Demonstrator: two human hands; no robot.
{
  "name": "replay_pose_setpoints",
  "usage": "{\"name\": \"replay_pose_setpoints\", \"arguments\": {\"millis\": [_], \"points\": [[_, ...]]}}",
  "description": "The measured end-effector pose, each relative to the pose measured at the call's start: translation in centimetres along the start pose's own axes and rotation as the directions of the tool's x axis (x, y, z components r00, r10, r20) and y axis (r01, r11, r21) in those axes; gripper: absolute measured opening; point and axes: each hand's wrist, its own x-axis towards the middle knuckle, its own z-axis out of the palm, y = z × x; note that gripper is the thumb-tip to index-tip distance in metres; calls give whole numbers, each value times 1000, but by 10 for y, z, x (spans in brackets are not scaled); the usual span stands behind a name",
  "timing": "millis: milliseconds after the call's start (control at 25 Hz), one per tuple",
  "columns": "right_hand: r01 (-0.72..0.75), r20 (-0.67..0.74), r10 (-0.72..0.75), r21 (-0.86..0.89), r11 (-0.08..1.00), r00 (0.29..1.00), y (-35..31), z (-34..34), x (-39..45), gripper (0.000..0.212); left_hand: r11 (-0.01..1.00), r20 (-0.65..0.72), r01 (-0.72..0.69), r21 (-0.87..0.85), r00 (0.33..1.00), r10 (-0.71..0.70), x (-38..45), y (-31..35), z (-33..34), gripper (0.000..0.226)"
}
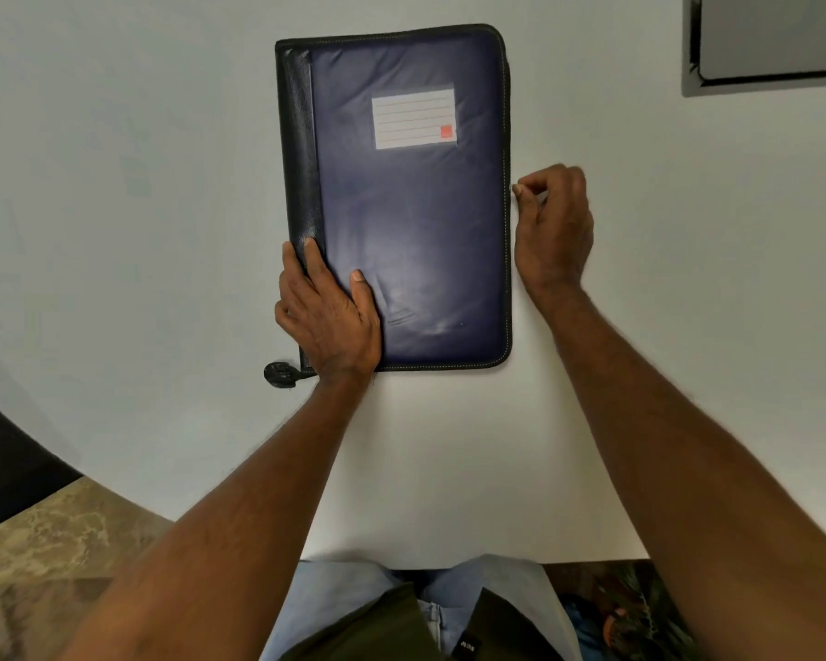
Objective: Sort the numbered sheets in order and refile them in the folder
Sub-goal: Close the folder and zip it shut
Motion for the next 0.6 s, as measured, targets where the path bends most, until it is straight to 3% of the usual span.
{"name": "replay_pose_setpoints", "arguments": {"millis": [360,600], "points": [[-70,-18,72,68,995,997,-33,24,85,11,999,25,20,-26,999,-19,-2,0,-2,63],[-13,64,5,113,994,998,-33,27,104,7,975,91,98,-198,993,-81,17,13,-21,66]]}}
